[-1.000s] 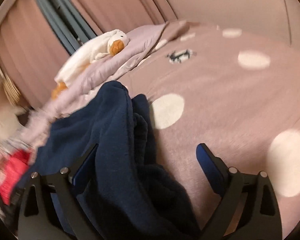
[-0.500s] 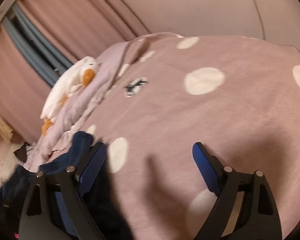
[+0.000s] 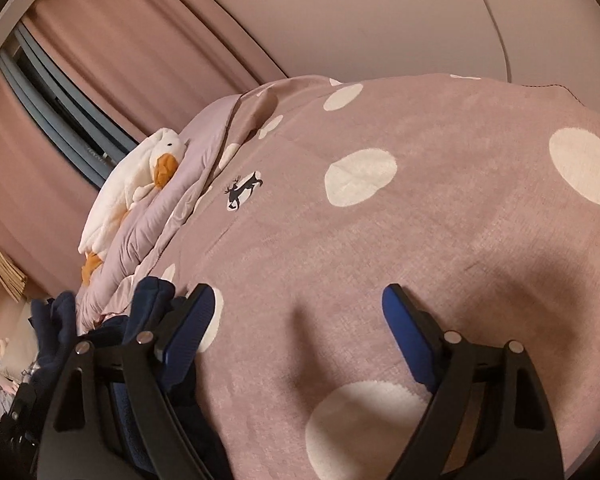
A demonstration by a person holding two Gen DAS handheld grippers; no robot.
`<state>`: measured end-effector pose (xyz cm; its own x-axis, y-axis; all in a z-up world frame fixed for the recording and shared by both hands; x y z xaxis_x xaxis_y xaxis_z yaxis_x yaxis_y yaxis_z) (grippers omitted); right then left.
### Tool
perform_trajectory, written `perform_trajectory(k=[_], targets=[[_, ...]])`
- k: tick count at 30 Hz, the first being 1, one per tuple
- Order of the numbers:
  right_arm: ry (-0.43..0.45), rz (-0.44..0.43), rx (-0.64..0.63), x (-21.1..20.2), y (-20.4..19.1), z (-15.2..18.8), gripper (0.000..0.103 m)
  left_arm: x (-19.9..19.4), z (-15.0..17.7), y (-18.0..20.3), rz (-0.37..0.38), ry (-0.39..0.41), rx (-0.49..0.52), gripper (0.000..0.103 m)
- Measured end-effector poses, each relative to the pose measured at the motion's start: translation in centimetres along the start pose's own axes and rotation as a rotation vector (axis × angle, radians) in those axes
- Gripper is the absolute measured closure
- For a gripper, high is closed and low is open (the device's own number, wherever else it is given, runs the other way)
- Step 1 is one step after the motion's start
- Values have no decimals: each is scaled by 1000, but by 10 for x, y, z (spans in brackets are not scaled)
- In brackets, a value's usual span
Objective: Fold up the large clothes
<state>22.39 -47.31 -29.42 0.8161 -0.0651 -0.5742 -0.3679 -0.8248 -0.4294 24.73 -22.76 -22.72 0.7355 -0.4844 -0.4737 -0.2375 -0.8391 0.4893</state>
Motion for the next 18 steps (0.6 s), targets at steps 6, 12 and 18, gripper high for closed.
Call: perform_trajectory(k=[6,12,18], targets=[[3,-11,33,-1,-1,3,16,16,19,-32,-33,-52,-70,65],[-13,-4,15,5,-7,6,16,-55,-27,-66,-150,179,-114,29],[-33,16,-28,12,-19,11,16,-95,-33,-182,-537,289,-313,0]])
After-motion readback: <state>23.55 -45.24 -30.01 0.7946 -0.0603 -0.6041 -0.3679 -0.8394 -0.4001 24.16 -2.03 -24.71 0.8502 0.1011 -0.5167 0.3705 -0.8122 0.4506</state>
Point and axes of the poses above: each gripper's, at about its wrist camera, not at the fingertips, and x roughly the way its jaws point, y to its right, z to its underside, the point moved 9 cm from there along x, roughly the way its jaws point, and after that the axes turned 13 degrees about -x, right-handed, at the moved point
